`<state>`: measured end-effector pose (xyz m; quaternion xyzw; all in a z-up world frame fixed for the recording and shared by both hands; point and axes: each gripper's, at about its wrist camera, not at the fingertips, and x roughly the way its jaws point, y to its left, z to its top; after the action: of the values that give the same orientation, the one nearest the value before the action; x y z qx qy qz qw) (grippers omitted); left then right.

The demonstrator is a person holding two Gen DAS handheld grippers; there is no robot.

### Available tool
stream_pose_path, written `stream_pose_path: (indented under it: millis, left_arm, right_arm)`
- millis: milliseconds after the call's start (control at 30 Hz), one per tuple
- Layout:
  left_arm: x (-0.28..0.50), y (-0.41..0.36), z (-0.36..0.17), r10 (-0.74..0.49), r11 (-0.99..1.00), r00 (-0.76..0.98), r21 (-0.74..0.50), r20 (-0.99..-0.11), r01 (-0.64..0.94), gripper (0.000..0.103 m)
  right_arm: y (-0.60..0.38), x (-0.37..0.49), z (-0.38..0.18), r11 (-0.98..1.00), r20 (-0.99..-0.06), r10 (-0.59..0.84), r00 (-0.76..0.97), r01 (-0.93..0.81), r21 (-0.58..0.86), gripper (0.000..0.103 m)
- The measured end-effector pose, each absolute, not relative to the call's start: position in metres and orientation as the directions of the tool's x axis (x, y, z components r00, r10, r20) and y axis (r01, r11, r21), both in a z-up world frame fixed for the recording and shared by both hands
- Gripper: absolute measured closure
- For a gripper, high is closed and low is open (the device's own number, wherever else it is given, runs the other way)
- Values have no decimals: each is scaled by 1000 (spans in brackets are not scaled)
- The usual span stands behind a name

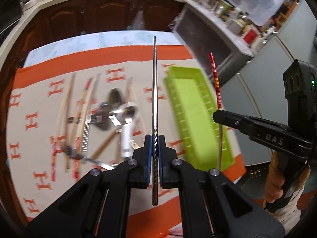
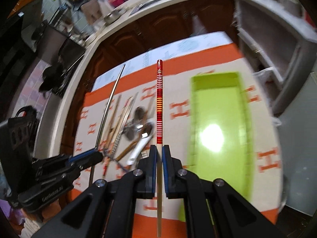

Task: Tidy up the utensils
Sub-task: 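Carry the red-striped chopstick with the right tool while the left tool carries the steel one to the tray, then release the red-striped chopstick in the tray with the right tool while the left tool releases its chopstick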

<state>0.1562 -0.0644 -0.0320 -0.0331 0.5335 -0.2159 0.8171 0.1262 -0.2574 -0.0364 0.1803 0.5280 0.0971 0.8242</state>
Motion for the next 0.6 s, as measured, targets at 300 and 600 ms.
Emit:
stream_pose_path:
  millis: [300,600]
  left_arm:
    - [149,-156,-45,-410,878,279,-292,-868,379,100]
    - [150,-181,-76,-388,887,233,-292,-892,358,100]
  right_arm:
    - [-317,122,-54,955,-893,178,414,146,259,97]
    - [-332,141,-92,950,-908,194,370,161,269,97]
